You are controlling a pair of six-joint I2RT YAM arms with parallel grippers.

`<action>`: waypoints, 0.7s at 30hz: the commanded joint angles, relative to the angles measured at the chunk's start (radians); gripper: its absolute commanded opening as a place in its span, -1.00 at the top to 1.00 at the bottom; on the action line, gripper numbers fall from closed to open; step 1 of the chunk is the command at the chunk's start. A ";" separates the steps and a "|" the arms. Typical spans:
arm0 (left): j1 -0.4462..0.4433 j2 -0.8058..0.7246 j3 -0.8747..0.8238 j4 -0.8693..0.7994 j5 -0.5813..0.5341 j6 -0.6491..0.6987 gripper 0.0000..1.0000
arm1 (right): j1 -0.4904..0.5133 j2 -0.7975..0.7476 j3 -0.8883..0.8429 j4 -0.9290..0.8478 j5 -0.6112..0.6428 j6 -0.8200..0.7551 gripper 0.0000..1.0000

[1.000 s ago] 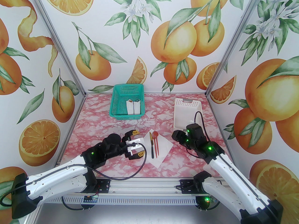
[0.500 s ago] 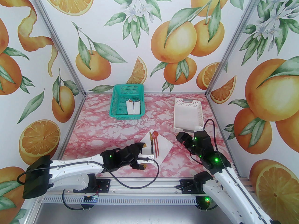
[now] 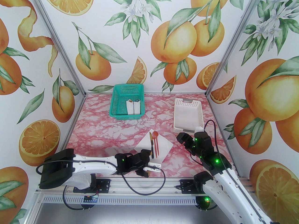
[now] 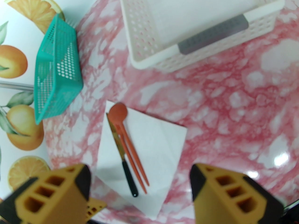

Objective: Place the utensils on the paper napkin and roll it up

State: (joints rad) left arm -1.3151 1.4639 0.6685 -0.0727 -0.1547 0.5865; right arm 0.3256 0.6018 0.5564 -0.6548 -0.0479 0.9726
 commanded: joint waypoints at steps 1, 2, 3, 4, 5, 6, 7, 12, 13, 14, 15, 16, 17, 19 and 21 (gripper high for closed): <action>-0.013 0.051 0.058 0.054 -0.018 0.022 -0.87 | -0.008 -0.016 -0.015 -0.019 0.005 0.012 -0.50; -0.014 0.065 0.068 0.056 -0.022 0.025 -0.87 | -0.008 -0.018 -0.016 -0.019 0.003 0.013 -0.50; -0.014 0.076 0.073 0.057 -0.022 0.028 -0.87 | -0.008 -0.019 -0.016 -0.019 0.002 0.014 -0.50; -0.015 0.087 0.078 0.063 -0.022 0.033 -0.87 | -0.008 -0.020 -0.015 -0.021 0.002 0.012 -0.50; -0.015 0.097 0.083 0.067 -0.021 0.037 -0.87 | -0.008 -0.022 -0.015 -0.024 0.002 0.012 -0.50; -0.015 0.105 0.086 0.072 -0.021 0.042 -0.87 | -0.008 -0.023 -0.015 -0.024 0.002 0.011 -0.50; -0.015 0.115 0.090 0.075 -0.022 0.047 -0.87 | -0.008 -0.025 -0.015 -0.025 0.003 0.011 -0.50; -0.015 0.160 0.113 0.074 -0.019 0.061 -0.86 | -0.008 -0.030 -0.015 -0.032 0.006 0.011 -0.50; -0.014 0.167 0.115 0.077 -0.021 0.061 -0.86 | -0.008 -0.030 -0.015 -0.034 0.006 0.011 -0.50; -0.016 0.171 0.117 0.081 -0.022 0.060 -0.85 | -0.008 -0.031 -0.015 -0.032 0.006 0.011 -0.50; -0.015 0.177 0.119 0.090 -0.028 0.061 -0.85 | -0.008 -0.032 -0.015 -0.035 0.006 0.011 -0.50; -0.014 0.182 0.118 0.098 -0.039 0.058 -0.84 | -0.008 -0.033 -0.015 -0.037 0.007 0.011 -0.50; -0.014 0.186 0.119 0.107 -0.045 0.059 -0.84 | -0.008 -0.033 -0.015 -0.040 0.006 0.011 -0.50; -0.015 0.199 0.122 0.123 -0.066 0.057 -0.83 | -0.008 -0.037 -0.015 -0.043 0.008 0.011 -0.50; -0.012 0.214 0.130 0.128 -0.076 0.058 -0.81 | -0.008 -0.039 -0.015 -0.046 0.008 0.009 -0.50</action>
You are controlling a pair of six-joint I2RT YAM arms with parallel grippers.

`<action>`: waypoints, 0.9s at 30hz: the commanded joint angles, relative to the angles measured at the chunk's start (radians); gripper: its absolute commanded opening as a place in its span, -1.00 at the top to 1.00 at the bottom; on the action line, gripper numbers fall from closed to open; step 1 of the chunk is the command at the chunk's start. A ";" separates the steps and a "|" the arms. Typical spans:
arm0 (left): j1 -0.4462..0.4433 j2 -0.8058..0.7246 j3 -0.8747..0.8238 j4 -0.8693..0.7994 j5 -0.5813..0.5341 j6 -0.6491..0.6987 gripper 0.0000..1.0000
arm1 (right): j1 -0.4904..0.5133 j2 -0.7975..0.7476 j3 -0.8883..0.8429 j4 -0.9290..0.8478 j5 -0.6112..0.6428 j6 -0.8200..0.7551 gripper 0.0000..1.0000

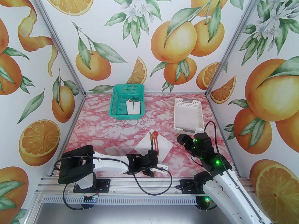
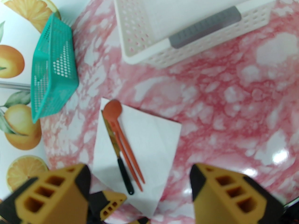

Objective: Place the utensils on the paper napkin and roll it up

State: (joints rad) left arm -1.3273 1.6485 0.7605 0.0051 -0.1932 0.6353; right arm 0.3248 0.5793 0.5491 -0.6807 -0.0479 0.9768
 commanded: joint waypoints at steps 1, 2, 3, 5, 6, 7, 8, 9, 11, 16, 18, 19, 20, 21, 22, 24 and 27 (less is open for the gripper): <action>-0.001 0.040 0.043 0.056 -0.049 0.009 -0.80 | -0.007 -0.016 -0.008 -0.020 0.009 0.005 -0.50; -0.001 0.050 0.046 0.058 -0.056 0.008 -0.80 | -0.007 -0.016 -0.008 -0.021 0.008 0.005 -0.50; 0.000 0.058 0.051 0.060 -0.059 0.009 -0.80 | -0.007 -0.016 -0.006 -0.021 0.008 0.005 -0.50; 0.000 0.069 0.053 0.073 -0.073 0.003 -0.79 | -0.008 -0.016 -0.003 -0.024 0.008 0.003 -0.50; 0.000 0.072 0.051 0.079 -0.078 0.001 -0.78 | -0.008 -0.016 -0.002 -0.026 0.008 0.003 -0.50; 0.000 0.074 0.050 0.087 -0.087 0.000 -0.79 | -0.007 -0.016 0.001 -0.030 0.008 0.001 -0.50; 0.003 0.076 0.048 0.092 -0.098 -0.002 -0.78 | -0.009 -0.016 0.003 -0.032 0.007 -0.001 -0.50; 0.003 0.076 0.048 0.093 -0.104 -0.003 -0.78 | -0.009 -0.015 0.004 -0.034 0.008 -0.004 -0.50; 0.006 0.069 0.045 0.098 -0.113 -0.004 -0.78 | -0.008 -0.013 0.009 -0.043 0.008 -0.010 -0.50; 0.034 0.017 0.036 0.103 -0.097 -0.019 -0.77 | -0.008 -0.003 0.024 -0.067 -0.011 -0.037 -0.47; 0.045 0.002 0.031 0.100 -0.097 -0.017 -0.78 | -0.008 0.007 0.030 -0.079 -0.034 -0.050 -0.42; 0.052 -0.004 0.027 0.098 -0.096 -0.015 -0.78 | -0.009 0.015 0.033 -0.083 -0.051 -0.061 -0.37; 0.055 -0.007 0.024 0.098 -0.097 -0.012 -0.78 | -0.007 0.024 0.036 -0.087 -0.064 -0.069 -0.33; 0.062 -0.010 0.020 0.101 -0.105 -0.010 -0.78 | -0.009 0.034 0.040 -0.094 -0.081 -0.077 -0.28; 0.068 -0.011 0.016 0.103 -0.108 -0.010 -0.78 | -0.009 0.045 0.043 -0.100 -0.098 -0.086 -0.23; 0.081 -0.016 0.009 0.109 -0.105 -0.009 -0.78 | -0.009 0.066 0.046 -0.110 -0.131 -0.100 -0.15; 0.096 -0.024 0.005 0.120 -0.094 -0.011 -0.78 | -0.009 0.093 0.038 -0.108 -0.189 -0.109 -0.04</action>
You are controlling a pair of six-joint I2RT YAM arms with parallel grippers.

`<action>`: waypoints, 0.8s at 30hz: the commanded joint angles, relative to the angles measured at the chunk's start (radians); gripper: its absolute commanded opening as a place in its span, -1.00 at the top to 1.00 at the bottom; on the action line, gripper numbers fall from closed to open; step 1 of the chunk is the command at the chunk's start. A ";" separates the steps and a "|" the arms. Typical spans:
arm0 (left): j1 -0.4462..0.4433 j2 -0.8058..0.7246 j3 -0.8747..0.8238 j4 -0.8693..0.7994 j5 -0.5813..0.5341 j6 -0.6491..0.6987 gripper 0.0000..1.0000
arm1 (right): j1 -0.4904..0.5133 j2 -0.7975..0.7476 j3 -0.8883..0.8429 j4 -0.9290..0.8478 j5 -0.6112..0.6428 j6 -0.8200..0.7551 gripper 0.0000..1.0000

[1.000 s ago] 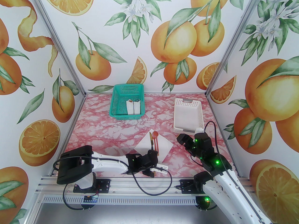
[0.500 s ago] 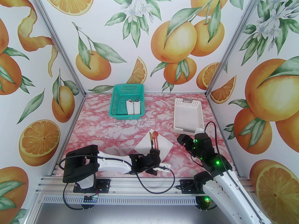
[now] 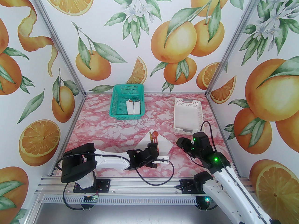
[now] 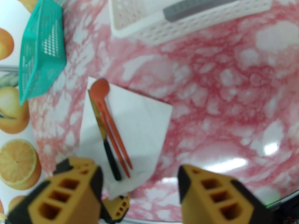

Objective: Place the utensils on the paper napkin and roll it up

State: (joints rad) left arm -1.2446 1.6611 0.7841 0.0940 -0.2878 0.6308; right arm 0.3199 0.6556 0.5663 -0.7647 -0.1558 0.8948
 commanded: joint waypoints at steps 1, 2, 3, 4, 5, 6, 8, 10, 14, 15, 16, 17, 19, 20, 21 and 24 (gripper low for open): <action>0.018 -0.038 -0.019 0.035 0.005 -0.007 -0.78 | -0.003 0.024 0.015 -0.019 -0.104 -0.028 0.00; 0.024 -0.038 -0.017 0.039 0.009 -0.006 -0.78 | -0.003 0.033 0.008 -0.012 -0.126 -0.027 0.03; 0.030 -0.036 -0.017 0.044 0.012 -0.006 -0.78 | -0.002 0.041 -0.001 -0.006 -0.145 -0.026 0.06; 0.035 -0.032 -0.017 0.048 0.016 -0.006 -0.78 | -0.003 0.051 -0.010 0.006 -0.169 -0.027 0.10; 0.041 -0.028 -0.017 0.054 0.018 -0.004 -0.78 | -0.002 0.062 -0.019 0.017 -0.192 -0.026 0.16; 0.046 -0.022 -0.017 0.060 0.018 -0.002 -0.78 | -0.002 0.072 -0.027 0.024 -0.207 -0.027 0.20; 0.061 -0.010 -0.017 0.069 0.025 0.000 -0.78 | -0.001 0.094 -0.046 0.045 -0.244 -0.024 0.28; 0.073 -0.001 -0.017 0.080 0.035 -0.004 -0.78 | -0.001 0.112 -0.065 0.068 -0.276 -0.018 0.36; 0.090 0.006 -0.017 0.097 0.058 -0.009 -0.78 | 0.010 0.141 -0.110 0.132 -0.330 0.007 0.52; 0.092 0.006 -0.019 0.100 0.063 -0.010 -0.78 | 0.016 0.149 -0.122 0.150 -0.342 0.018 0.55; 0.094 0.008 -0.018 0.103 0.067 -0.013 -0.79 | 0.027 0.158 -0.137 0.178 -0.355 0.031 0.60; 0.096 0.011 -0.018 0.107 0.070 -0.013 -0.79 | 0.040 0.168 -0.152 0.204 -0.363 0.045 0.63; 0.100 0.015 -0.018 0.112 0.075 -0.014 -0.78 | 0.075 0.187 -0.176 0.257 -0.365 0.075 0.67; 0.101 0.018 -0.019 0.114 0.075 -0.014 -0.78 | 0.097 0.198 -0.189 0.288 -0.362 0.094 0.68; 0.100 0.021 -0.019 0.116 0.076 -0.016 -0.79 | 0.116 0.209 -0.200 0.318 -0.360 0.111 0.70; 0.106 0.028 -0.023 0.125 0.076 -0.019 -0.78 | 0.172 0.247 -0.238 0.432 -0.354 0.174 0.78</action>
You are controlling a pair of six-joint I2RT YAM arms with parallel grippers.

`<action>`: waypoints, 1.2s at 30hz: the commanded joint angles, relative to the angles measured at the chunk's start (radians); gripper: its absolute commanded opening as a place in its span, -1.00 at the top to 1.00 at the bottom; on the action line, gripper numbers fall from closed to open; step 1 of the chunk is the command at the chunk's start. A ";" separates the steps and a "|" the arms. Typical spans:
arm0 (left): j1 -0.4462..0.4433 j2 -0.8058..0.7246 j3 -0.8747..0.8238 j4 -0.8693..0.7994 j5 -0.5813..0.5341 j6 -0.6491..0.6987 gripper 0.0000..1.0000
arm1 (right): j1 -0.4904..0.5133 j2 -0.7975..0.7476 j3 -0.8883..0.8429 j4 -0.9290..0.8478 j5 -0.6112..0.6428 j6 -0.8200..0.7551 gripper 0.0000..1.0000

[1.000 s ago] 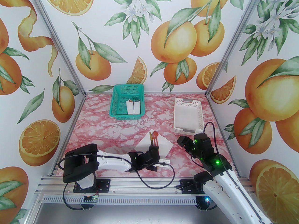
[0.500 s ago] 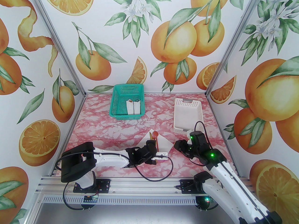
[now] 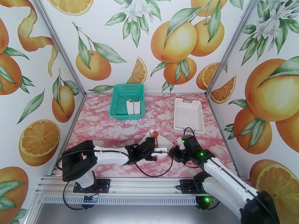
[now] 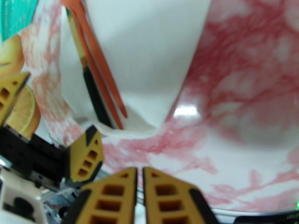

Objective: Place the utensils on the paper napkin and roll it up

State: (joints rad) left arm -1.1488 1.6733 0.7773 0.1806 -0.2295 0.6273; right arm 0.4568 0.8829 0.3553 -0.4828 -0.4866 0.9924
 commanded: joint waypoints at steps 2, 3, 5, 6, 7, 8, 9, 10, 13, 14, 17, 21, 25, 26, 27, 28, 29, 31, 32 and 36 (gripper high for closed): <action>0.011 0.019 -0.018 0.043 0.016 -0.021 -0.78 | 0.069 0.045 -0.049 0.219 -0.012 0.113 0.83; 0.014 0.020 -0.018 0.045 0.015 -0.023 -0.78 | 0.080 0.055 -0.056 0.242 -0.007 0.125 0.84; 0.017 0.022 -0.023 0.055 0.012 -0.026 -0.79 | 0.096 0.080 -0.070 0.288 0.003 0.146 0.86; 0.018 0.022 -0.025 0.058 0.011 -0.027 -0.79 | 0.102 0.088 -0.075 0.306 0.006 0.154 0.87; 0.019 0.022 -0.027 0.062 0.013 -0.028 -0.79 | 0.106 0.098 -0.079 0.329 0.009 0.162 0.88; 0.021 0.022 -0.028 0.067 0.013 -0.029 -0.79 | 0.112 0.107 -0.082 0.352 0.009 0.171 0.89; 0.021 0.022 -0.027 0.071 0.013 -0.029 -0.79 | 0.113 0.116 -0.084 0.367 0.009 0.174 0.89; 0.023 0.022 -0.027 0.074 0.014 -0.031 -0.79 | 0.116 0.124 -0.084 0.381 0.012 0.179 0.90; 0.024 0.025 -0.027 0.079 0.018 -0.034 -0.79 | 0.120 0.144 -0.084 0.411 0.024 0.187 0.90; 0.025 0.026 -0.026 0.080 0.019 -0.034 -0.79 | 0.121 0.149 -0.084 0.420 0.026 0.191 0.90; 0.025 0.032 -0.023 0.083 0.021 -0.034 -0.80 | 0.122 0.162 -0.082 0.426 0.042 0.191 0.91; 0.027 0.038 -0.022 0.088 0.022 -0.034 -0.79 | 0.123 0.173 -0.087 0.426 0.062 0.192 0.92; 0.029 0.039 -0.022 0.092 0.024 -0.037 -0.79 | 0.124 0.193 -0.088 0.431 0.072 0.189 0.92; 0.031 0.040 -0.023 0.094 0.024 -0.037 -0.79 | 0.123 0.198 -0.089 0.431 0.076 0.186 0.93; 0.030 0.040 -0.022 0.093 0.025 -0.037 -0.80 | 0.123 0.204 -0.089 0.430 0.083 0.183 0.92; 0.031 0.042 -0.022 0.094 0.027 -0.038 -0.80 | 0.124 0.210 -0.088 0.431 0.089 0.181 0.92; 0.030 0.042 -0.021 0.094 0.027 -0.037 -0.80 | 0.124 0.214 -0.088 0.432 0.093 0.181 0.93; 0.031 0.042 -0.021 0.095 0.027 -0.040 -0.80 | 0.124 0.225 -0.087 0.435 0.102 0.180 0.93; 0.031 0.042 -0.022 0.095 0.026 -0.041 -0.80 | 0.124 0.230 -0.087 0.435 0.105 0.178 0.93; 0.034 0.039 -0.022 0.099 0.029 -0.046 -0.80 | 0.126 0.250 -0.091 0.434 0.121 0.172 0.93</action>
State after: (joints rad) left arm -1.1194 1.7027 0.7597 0.2501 -0.2161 0.6006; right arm 0.5758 1.1194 0.2783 -0.0723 -0.4049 1.1721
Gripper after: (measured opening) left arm 0.899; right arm 0.055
